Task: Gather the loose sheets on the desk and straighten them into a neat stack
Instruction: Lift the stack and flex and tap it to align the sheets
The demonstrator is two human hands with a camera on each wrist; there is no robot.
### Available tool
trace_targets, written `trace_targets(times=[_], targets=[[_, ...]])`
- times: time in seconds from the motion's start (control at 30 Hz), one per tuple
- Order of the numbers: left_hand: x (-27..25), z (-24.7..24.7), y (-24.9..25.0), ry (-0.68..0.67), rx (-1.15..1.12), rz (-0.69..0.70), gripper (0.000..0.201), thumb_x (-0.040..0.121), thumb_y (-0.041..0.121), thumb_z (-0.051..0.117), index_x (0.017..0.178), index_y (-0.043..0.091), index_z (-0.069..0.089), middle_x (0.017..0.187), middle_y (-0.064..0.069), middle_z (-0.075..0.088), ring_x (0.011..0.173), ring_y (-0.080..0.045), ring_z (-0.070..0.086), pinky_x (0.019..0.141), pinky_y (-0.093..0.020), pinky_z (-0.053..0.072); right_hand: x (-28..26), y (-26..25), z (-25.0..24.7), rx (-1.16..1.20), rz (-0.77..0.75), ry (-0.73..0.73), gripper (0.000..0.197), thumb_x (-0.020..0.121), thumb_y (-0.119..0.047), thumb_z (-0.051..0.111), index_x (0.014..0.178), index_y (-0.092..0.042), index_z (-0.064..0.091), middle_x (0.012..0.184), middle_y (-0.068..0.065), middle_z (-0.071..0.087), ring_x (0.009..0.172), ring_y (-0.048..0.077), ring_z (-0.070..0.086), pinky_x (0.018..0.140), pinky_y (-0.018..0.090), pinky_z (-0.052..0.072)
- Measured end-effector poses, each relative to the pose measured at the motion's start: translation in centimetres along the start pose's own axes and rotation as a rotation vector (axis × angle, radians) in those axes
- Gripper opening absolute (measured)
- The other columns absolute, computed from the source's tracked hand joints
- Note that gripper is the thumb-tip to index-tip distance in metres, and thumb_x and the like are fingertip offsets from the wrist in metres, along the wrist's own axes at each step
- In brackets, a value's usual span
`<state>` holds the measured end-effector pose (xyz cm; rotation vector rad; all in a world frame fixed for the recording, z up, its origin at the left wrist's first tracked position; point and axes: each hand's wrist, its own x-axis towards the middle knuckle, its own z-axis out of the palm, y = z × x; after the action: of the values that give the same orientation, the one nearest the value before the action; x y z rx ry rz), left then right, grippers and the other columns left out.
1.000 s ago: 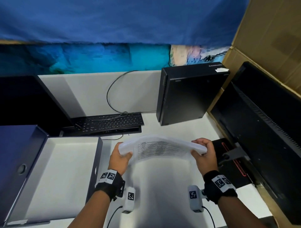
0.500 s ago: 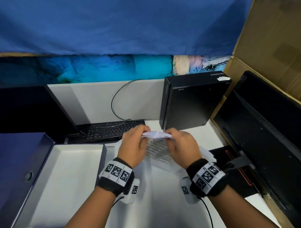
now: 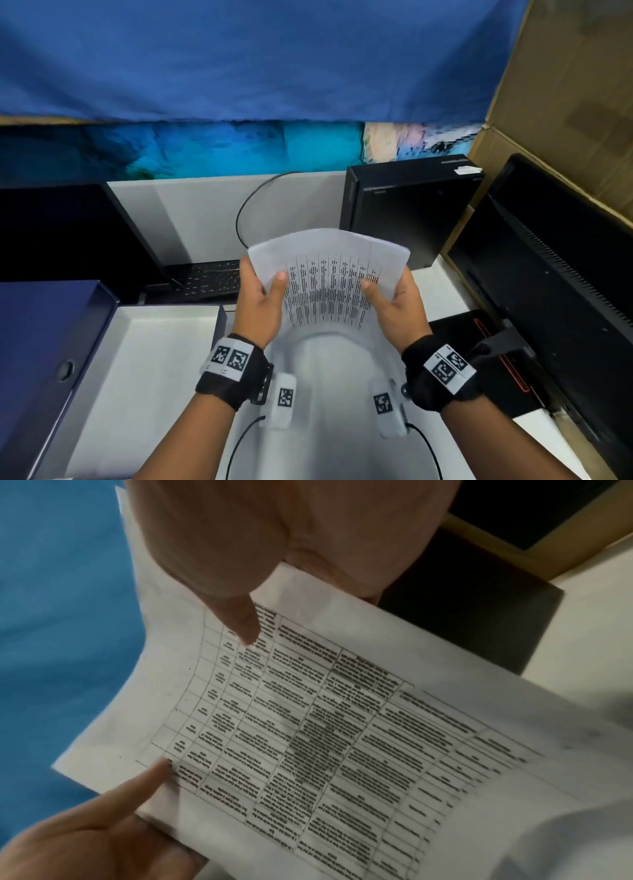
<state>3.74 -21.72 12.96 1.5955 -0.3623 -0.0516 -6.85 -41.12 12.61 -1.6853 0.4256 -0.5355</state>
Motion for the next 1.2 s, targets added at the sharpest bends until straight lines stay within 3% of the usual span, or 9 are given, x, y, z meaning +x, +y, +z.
trace_targets(times=[0.13,0.23,0.37,0.47,0.57,0.7,0.9,1.03,1.2], targets=[[-1.9,0.6,-1.6,-0.065,0.089,-0.043,0.033,0.094,0.009,0.054,0.112,0.03,0.036,0.11,0.005,0.058,0.097,0.003,0.06,0.086,-0.021,0.049,-1.0,1.4,0.3,-0.02,0.062,0.009,0.041,0.09,-0.011,0.066,0.123,-0.024,0.046,0.114,-0.005,0.064,0.101,-0.001,0.065,0.083,0.019,0.055],[-2.1,1.1,-2.0,-0.048,0.114,-0.044,0.024,0.097,0.015,0.05,0.113,0.029,0.04,0.11,0.004,0.061,0.095,0.008,0.06,0.081,-0.011,0.047,-0.6,1.1,0.4,-0.093,0.029,0.032,0.021,0.096,-0.013,0.057,0.112,-0.024,0.048,0.101,-0.009,0.063,0.09,-0.002,0.063,0.072,0.007,0.049],[-2.1,1.5,-1.7,-0.02,0.077,-0.041,0.02,0.098,0.021,0.047,0.117,0.022,0.04,0.111,-0.002,0.064,0.1,-0.006,0.065,0.083,-0.022,0.051,-0.5,0.9,0.1,-0.088,0.003,0.056,0.018,0.097,-0.014,0.055,0.111,-0.023,0.048,0.1,-0.01,0.063,0.089,-0.008,0.063,0.073,0.009,0.05],[-2.5,1.5,-2.0,-0.039,0.059,-0.081,0.028,0.095,0.023,0.053,0.118,0.023,0.039,0.116,-0.005,0.062,0.107,-0.018,0.063,0.09,-0.035,0.052,-1.0,1.2,-0.2,-0.04,0.022,0.045,0.029,0.091,-0.013,0.064,0.112,-0.027,0.049,0.104,-0.007,0.064,0.1,0.008,0.065,0.084,0.027,0.055],[-2.7,1.2,-1.5,-0.007,0.039,-0.033,0.042,0.083,0.037,0.062,0.118,0.025,0.04,0.113,-0.001,0.062,0.099,-0.008,0.063,0.086,-0.025,0.051,-0.9,0.7,-0.5,0.046,-0.01,0.062,0.04,0.083,-0.023,0.073,0.115,-0.028,0.05,0.107,-0.002,0.064,0.098,0.017,0.066,0.082,0.036,0.057],[-1.6,1.2,0.6,0.075,-0.073,0.061,0.038,0.08,0.043,0.061,0.105,0.016,0.051,0.096,0.005,0.06,0.085,-0.003,0.06,0.078,-0.016,0.046,-0.1,-1.3,-0.2,0.092,-0.108,0.188,0.017,0.088,-0.023,0.068,0.101,-0.014,0.06,0.097,-0.003,0.065,0.085,0.0,0.063,0.075,0.014,0.05],[0.1,2.0,0.8,0.187,-0.04,-0.036,0.011,0.095,0.02,0.05,0.087,0.018,0.058,0.088,0.009,0.061,0.086,-0.007,0.056,0.082,-0.025,0.038,1.0,-1.5,0.6,0.017,-0.011,0.289,0.013,0.091,-0.02,0.06,0.079,-0.024,0.06,0.085,-0.011,0.064,0.087,0.011,0.061,0.086,0.035,0.052],[-0.3,1.8,0.7,0.151,-0.108,-0.028,0.015,0.094,0.03,0.05,0.096,0.017,0.057,0.095,0.008,0.06,0.093,-0.009,0.056,0.088,-0.027,0.04,0.9,-1.3,0.5,0.122,-0.052,0.258,0.004,0.091,-0.019,0.061,0.094,-0.018,0.059,0.092,-0.006,0.065,0.085,0.004,0.062,0.078,0.026,0.049],[-2.2,0.0,-2.4,-0.081,-0.126,-0.096,0.045,0.078,0.03,0.067,0.115,0.025,0.041,0.113,0.003,0.059,0.102,-0.01,0.061,0.084,-0.023,0.051,-1.3,2.2,-0.9,0.147,-0.012,0.047,0.049,0.083,-0.006,0.065,0.126,-0.016,0.043,0.111,-0.001,0.061,0.1,0.009,0.064,0.082,0.022,0.054]])
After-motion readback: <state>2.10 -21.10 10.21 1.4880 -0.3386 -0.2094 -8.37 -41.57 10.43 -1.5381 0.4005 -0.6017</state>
